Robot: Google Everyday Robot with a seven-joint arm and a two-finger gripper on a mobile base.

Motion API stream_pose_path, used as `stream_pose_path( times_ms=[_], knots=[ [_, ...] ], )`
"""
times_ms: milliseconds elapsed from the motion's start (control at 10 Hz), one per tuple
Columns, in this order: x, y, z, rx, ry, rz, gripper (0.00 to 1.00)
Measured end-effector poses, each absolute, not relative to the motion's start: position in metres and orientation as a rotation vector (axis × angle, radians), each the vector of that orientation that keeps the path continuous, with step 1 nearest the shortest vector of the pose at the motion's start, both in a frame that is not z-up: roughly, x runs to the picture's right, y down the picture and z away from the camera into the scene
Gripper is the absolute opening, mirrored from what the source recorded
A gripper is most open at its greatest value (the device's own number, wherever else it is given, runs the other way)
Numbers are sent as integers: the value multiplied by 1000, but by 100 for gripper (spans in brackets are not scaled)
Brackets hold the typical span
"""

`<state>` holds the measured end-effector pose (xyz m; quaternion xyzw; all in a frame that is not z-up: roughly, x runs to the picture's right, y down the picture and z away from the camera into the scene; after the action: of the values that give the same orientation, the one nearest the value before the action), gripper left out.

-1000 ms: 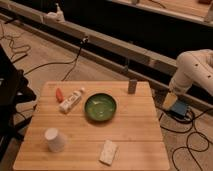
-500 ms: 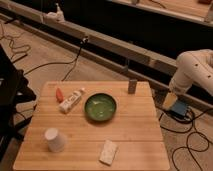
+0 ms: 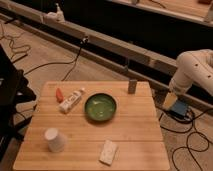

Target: Place the ceramic cup over the eraser

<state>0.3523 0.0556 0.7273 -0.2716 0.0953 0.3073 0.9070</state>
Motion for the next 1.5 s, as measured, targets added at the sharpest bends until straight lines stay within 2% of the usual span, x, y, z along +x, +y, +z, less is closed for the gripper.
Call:
stream_pose_path(
  times_ms=[900,1100,1500],
  knots=[
    [353,48,726,-557,180,628,80],
    [337,39,726,-590,81,617,80],
    [257,16,710,-682,-356,624,80]
  ],
)
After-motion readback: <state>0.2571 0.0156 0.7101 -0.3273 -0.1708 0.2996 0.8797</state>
